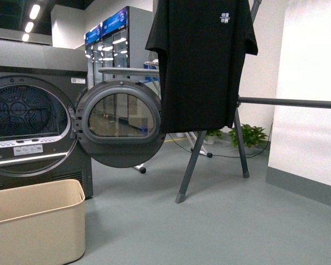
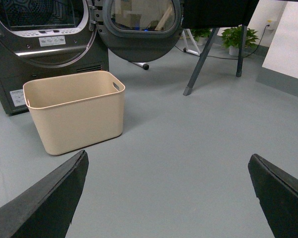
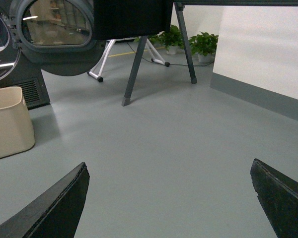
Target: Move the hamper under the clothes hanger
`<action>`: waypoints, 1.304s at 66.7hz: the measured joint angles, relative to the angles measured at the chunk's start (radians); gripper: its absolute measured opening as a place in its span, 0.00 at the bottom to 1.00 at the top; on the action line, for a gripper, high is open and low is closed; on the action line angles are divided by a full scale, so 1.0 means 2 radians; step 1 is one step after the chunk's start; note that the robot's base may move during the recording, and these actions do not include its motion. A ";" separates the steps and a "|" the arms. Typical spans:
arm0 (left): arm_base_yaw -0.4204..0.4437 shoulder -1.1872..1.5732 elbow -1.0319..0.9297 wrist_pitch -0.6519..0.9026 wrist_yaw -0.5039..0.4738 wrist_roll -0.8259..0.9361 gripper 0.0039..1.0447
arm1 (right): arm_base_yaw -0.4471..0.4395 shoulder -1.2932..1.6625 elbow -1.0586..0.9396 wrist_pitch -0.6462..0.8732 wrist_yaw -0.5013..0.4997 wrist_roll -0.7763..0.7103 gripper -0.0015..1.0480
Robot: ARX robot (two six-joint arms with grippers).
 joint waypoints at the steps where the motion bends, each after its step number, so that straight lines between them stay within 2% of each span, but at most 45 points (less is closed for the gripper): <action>1: 0.000 0.000 0.000 0.000 0.000 0.000 0.94 | 0.000 0.000 0.000 0.000 0.000 0.000 0.92; 87: 0.000 0.000 0.000 0.000 -0.001 0.000 0.94 | 0.000 0.000 0.001 0.001 0.000 0.000 0.92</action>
